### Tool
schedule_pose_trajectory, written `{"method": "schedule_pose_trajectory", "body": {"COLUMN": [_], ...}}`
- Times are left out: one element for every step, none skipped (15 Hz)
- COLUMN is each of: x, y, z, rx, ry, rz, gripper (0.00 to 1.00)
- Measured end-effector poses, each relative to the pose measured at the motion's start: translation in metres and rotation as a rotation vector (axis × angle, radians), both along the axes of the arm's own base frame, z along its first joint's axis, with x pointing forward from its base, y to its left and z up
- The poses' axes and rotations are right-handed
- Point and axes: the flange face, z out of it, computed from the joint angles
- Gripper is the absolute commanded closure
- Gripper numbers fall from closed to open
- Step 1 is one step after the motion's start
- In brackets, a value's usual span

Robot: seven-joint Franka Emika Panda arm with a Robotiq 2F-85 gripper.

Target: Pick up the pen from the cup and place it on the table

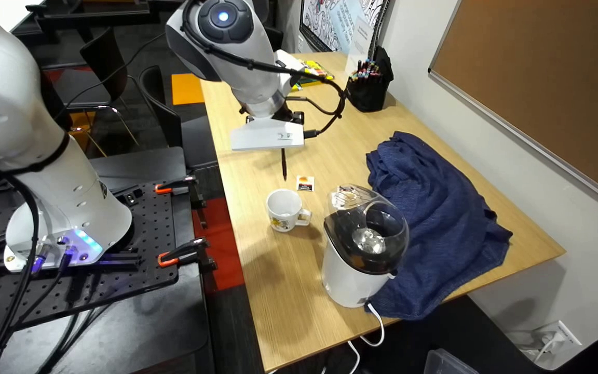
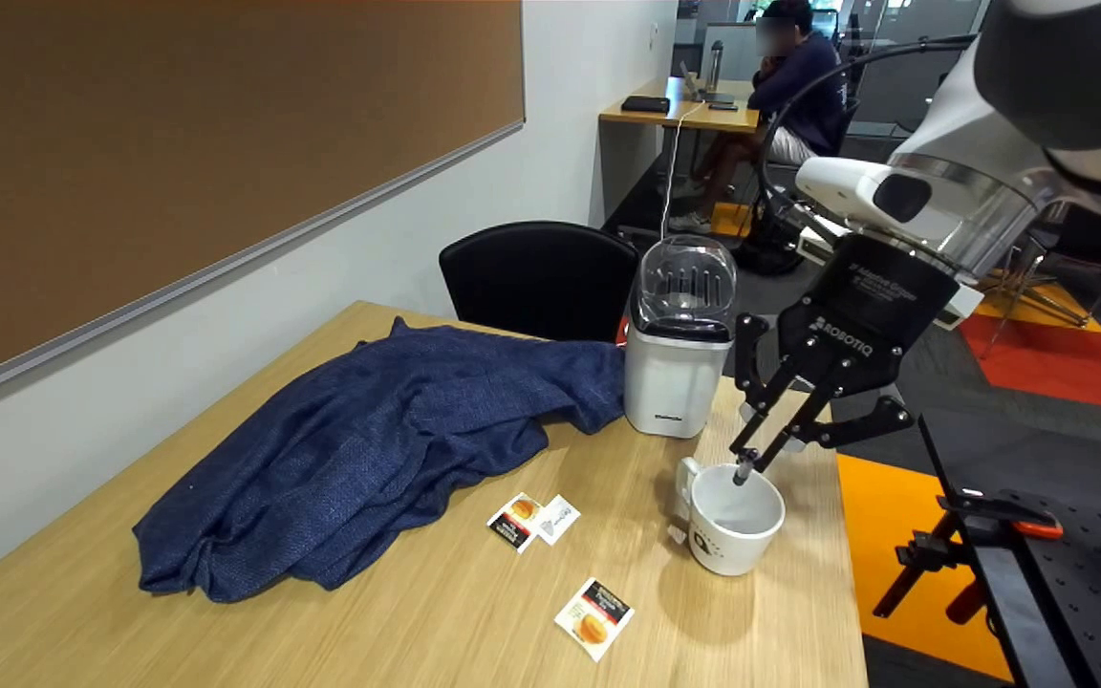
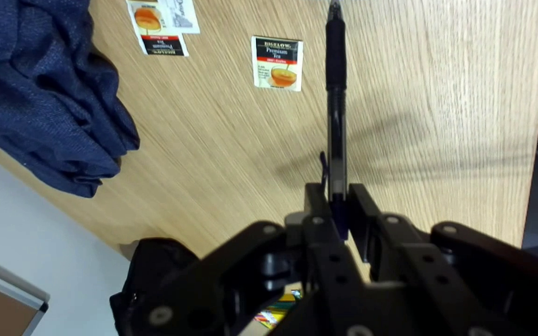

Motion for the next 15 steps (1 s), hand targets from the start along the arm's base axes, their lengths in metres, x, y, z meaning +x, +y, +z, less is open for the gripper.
{"method": "schedule_pose_trajectory", "body": {"x": [0.001, 0.002, 0.002, 0.002, 0.003, 0.003, 0.004, 0.006, 0.008, 0.010, 0.013, 0.017, 0.020, 0.025, 0.029], "y": [0.003, 0.007, 0.011, 0.015, 0.020, 0.024, 0.029, 0.034, 0.039, 0.043, 0.047, 0.051, 0.054, 0.058, 0.062], "z": [0.003, 0.005, 0.007, 0.009, 0.011, 0.012, 0.013, 0.015, 0.016, 0.017, 0.017, 0.016, 0.013, 0.009, 0.005], "rx": [0.004, 0.009, 0.024, 0.044, 0.068, 0.094, 0.118, 0.143, 0.165, 0.183, 0.198, 0.211, 0.222, 0.229, 0.230], "ry": [-0.003, -0.005, -0.003, 0.002, 0.011, 0.021, 0.032, 0.044, 0.058, 0.073, 0.092, 0.112, 0.137, 0.164, 0.194], "rz": [-0.001, -0.002, -0.016, -0.034, -0.063, -0.098, -0.131, -0.166, -0.200, -0.236, -0.273, -0.309, -0.344, -0.375, -0.402], "gripper": [0.96, 0.96, 0.96, 0.96, 0.96, 0.96, 0.96, 0.96, 0.96, 0.96, 0.96, 0.96, 0.96, 0.96, 0.96]}}
